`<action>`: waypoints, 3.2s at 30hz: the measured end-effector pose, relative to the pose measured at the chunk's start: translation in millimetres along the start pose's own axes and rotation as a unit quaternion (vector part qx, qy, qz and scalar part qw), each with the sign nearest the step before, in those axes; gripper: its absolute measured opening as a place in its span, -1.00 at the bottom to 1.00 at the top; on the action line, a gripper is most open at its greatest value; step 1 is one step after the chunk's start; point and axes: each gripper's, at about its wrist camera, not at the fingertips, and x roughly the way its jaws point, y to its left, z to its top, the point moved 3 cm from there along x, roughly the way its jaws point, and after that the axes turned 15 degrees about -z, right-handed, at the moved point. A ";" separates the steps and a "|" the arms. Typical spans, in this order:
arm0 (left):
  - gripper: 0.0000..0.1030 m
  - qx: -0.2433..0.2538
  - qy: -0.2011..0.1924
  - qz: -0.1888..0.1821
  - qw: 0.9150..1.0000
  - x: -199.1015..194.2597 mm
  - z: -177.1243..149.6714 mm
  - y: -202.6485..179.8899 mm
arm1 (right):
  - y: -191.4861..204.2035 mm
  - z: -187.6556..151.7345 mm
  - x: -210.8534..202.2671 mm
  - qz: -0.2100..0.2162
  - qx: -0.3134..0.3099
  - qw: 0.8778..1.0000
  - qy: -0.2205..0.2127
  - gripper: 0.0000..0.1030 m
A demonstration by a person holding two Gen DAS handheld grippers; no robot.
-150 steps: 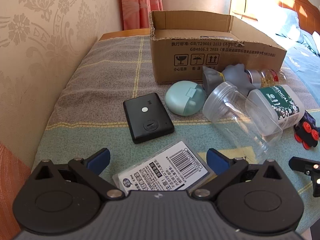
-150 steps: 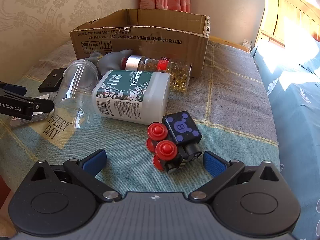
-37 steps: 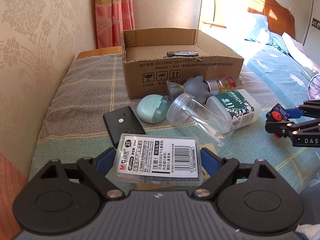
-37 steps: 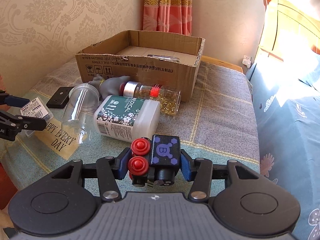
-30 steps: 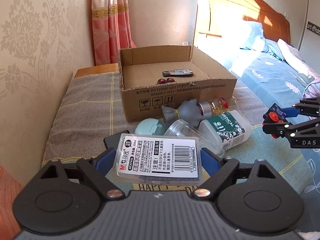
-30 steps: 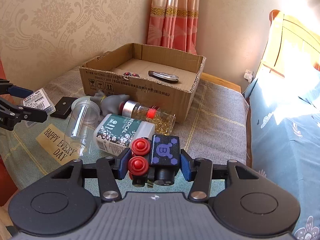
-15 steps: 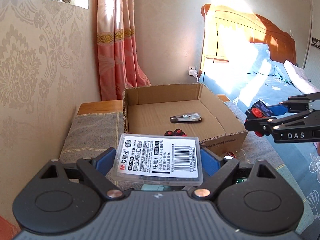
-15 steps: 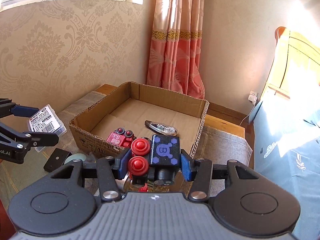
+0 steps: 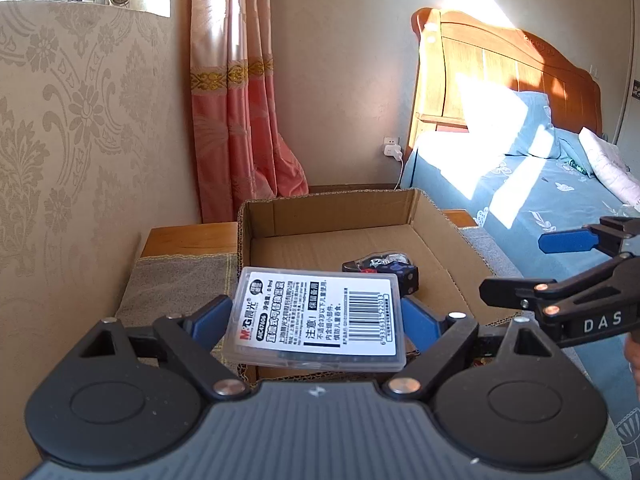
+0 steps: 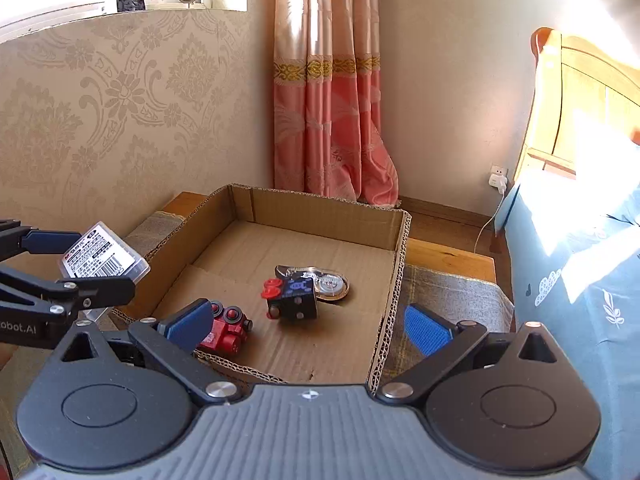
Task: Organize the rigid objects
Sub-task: 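Lift both held items into the cardboard box and open both grippers, then withdraw both tools from the box, then close the left gripper on the black card holder while the right gripper grasps the medical swab bottle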
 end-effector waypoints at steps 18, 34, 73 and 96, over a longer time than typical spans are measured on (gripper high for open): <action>0.75 0.023 0.061 0.034 0.997 99.5 54.5 29.8 | 0.4 -57.1 -41.8 -0.029 0.038 0.998 0.043 1.00; 0.99 0.039 0.044 0.048 0.997 50.6 41.7 21.0 | 1.3 -73.7 -46.9 -0.053 0.057 0.995 0.055 1.00; 0.99 -0.060 0.055 0.070 0.994 -27.9 -129.7 45.4 | 69.7 -102.1 -17.9 -0.060 0.008 0.992 0.114 1.00; 0.99 -0.070 0.091 0.062 0.991 0.0 -141.4 60.3 | 32.5 -139.8 16.3 -0.082 0.029 0.978 0.188 1.00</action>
